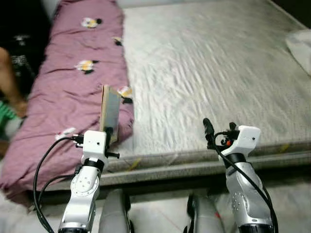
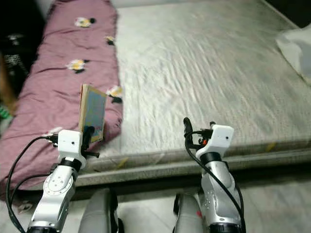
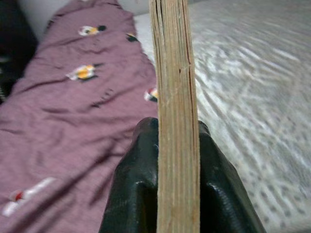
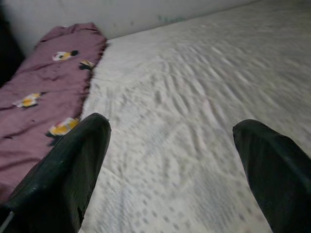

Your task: Clean up the room

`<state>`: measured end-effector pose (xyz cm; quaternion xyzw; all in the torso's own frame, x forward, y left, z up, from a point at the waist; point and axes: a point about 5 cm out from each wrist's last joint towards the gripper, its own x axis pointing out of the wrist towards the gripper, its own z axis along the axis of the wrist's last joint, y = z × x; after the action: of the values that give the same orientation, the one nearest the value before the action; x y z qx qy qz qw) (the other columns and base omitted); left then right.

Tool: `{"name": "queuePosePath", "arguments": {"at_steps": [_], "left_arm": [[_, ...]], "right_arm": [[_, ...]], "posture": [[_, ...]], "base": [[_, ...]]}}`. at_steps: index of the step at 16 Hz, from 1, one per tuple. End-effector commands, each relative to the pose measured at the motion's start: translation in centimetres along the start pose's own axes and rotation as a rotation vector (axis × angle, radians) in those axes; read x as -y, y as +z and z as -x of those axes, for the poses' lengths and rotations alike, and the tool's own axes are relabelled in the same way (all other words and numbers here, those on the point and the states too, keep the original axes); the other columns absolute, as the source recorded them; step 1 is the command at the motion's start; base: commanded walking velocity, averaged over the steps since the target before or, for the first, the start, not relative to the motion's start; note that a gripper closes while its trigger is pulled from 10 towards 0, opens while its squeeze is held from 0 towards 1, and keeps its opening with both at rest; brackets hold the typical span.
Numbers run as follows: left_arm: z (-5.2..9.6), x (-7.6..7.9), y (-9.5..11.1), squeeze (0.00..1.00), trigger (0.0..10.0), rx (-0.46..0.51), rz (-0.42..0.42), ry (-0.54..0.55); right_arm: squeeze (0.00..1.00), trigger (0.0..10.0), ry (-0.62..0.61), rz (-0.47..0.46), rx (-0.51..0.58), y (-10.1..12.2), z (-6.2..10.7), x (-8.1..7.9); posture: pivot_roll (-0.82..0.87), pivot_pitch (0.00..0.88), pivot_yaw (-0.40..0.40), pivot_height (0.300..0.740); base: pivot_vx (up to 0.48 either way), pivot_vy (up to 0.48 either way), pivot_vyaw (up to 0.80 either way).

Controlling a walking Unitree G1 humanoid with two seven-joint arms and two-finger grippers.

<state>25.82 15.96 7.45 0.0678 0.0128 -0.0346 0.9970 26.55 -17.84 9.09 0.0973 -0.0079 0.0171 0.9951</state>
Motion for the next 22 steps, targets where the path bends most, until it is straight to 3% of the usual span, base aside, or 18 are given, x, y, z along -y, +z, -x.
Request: {"name": "queuePosePath", "arguments": {"at_steps": [1, 5, 12, 15, 22], "left_arm": [[-0.3, -0.3, 1.0, 0.0, 10.0, 0.053, -0.019, 0.008], [-0.9, -0.5, 1.4, 0.0, 10.0, 0.07, -0.019, 0.023], [-1.3, 0.7, 1.0, 0.0, 10.0, 0.046, -0.042, -0.014], [-1.5, 0.9, 0.9, 0.0, 10.0, 0.026, 0.003, -0.038], [-1.2, 1.2, 0.7, 0.0, 10.0, 0.022, 0.023, -0.063]], "right_arm": [[0.0, 10.0, -0.001, -0.002, 0.006, 0.1, -0.1, -0.1], [0.0, 10.0, -0.012, -0.005, 0.007, 0.1, -0.1, -0.1], [0.0, 10.0, -0.027, 0.014, -0.008, -0.3, 0.0, 0.3], [0.0, 10.0, -0.037, 0.034, -0.022, -0.5, 0.1, 0.6], [0.0, 10.0, -0.082, 0.032, -0.048, -1.2, 0.7, 0.9]], "posture": [[-0.05, 0.025, 0.047, 0.704], [-0.04, 0.022, 0.038, 0.74], [-0.05, 0.036, 0.039, 0.74], [-0.05, 0.052, 0.043, 0.74], [-0.06, 0.047, 0.051, 0.74]], "base": [[0.0, 0.0, 0.0], [0.0, 0.0, 0.0], [0.0, 0.0, 0.0], [0.0, 0.0, 0.0], [0.0, 0.0, -0.11]]}}
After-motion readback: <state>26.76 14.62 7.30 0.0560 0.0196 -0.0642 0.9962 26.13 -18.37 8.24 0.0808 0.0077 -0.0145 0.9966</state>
